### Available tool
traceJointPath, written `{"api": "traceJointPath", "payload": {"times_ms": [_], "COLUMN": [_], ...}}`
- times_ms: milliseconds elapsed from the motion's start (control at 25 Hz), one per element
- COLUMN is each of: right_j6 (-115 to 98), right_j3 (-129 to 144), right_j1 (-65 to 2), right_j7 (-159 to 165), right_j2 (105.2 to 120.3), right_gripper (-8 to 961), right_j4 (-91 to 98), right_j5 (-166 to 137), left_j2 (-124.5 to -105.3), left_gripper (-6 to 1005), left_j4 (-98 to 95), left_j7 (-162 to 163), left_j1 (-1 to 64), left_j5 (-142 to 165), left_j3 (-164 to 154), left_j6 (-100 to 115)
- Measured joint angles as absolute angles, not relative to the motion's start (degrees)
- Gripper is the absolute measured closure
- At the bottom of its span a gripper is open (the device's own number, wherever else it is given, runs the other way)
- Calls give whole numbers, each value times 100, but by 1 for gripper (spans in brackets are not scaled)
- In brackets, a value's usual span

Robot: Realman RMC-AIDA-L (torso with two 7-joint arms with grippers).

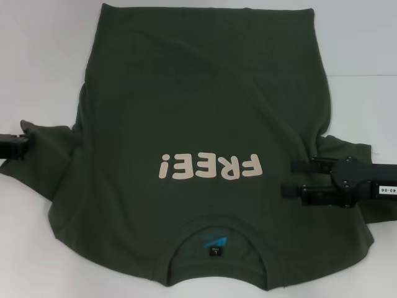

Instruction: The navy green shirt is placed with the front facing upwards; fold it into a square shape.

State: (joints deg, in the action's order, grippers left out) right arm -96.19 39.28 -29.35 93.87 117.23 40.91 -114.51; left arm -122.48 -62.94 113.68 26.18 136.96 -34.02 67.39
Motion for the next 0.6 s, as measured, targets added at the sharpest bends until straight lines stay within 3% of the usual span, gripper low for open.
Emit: {"api": "traceJointPath", "payload": {"times_ms": [600], "right_j6": [-9606], "right_j3": [3929], "right_j1": [-2964], "right_j7": [9437], "right_j2": [11793], "right_gripper": [62], "right_j4": [4047], "right_j5": [-11451], "left_j2": [-12214], "left_gripper": [1000], "left_j4": [-6746], "left_j7": [11530], "left_j1": [2690], "left_j5": [14106], "left_j3": [-3386], "left_j6": [6596]}}
